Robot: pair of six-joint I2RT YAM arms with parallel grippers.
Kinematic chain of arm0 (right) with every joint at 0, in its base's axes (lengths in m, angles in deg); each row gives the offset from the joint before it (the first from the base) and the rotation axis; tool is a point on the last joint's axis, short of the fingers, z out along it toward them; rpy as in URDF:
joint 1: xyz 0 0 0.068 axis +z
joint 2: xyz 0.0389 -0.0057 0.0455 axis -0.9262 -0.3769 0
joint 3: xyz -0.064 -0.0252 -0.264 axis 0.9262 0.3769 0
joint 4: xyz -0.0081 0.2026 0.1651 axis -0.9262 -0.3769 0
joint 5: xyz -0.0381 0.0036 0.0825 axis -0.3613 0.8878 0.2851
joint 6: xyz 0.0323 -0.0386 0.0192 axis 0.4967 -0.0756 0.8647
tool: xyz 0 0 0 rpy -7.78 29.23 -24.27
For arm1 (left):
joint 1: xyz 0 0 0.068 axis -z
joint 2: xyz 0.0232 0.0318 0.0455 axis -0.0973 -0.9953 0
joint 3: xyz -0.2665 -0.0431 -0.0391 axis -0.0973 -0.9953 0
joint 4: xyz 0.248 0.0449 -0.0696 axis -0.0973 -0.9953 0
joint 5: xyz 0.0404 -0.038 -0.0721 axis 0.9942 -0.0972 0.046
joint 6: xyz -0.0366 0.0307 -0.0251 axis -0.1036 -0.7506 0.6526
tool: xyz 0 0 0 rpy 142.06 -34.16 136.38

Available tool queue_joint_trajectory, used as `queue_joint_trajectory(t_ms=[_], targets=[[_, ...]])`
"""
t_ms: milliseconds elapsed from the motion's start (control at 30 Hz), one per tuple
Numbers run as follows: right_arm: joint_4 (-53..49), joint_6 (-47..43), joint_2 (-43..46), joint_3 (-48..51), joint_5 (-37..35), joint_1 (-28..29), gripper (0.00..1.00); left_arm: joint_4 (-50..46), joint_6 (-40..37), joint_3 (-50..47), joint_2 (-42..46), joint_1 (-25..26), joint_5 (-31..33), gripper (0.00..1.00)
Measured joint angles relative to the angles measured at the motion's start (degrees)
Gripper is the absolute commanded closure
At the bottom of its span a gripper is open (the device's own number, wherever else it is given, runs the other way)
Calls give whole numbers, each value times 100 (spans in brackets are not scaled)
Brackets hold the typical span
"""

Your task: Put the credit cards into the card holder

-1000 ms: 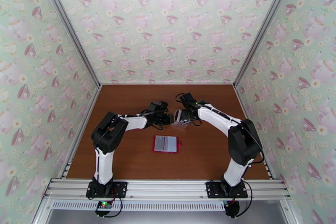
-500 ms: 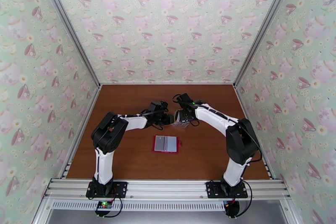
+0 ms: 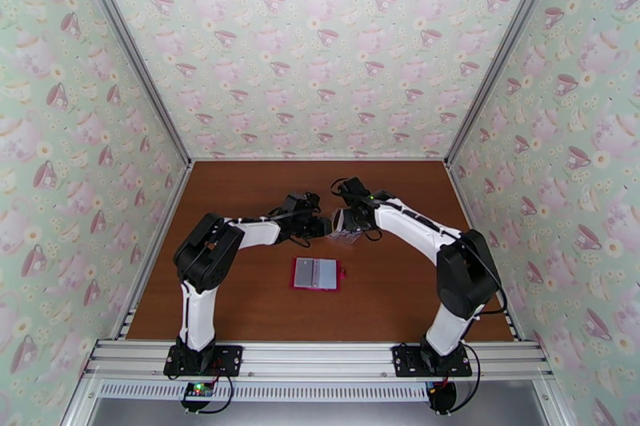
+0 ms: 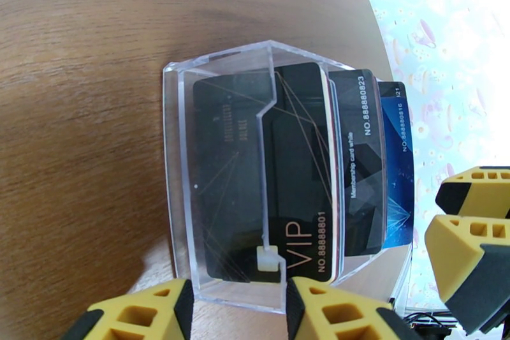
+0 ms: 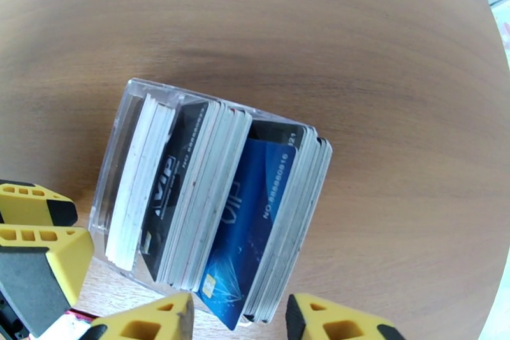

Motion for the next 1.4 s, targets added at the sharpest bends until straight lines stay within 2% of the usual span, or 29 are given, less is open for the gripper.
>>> queue_joint_trajectory(t_ms=[667,1400], targets=[[-17,0,-275,133,-188,4,49,181,153,-85,0,7,-24,57],[-81,-68,-321,35,-315,-61,57,188,208,-85,0,33,-26,57]])
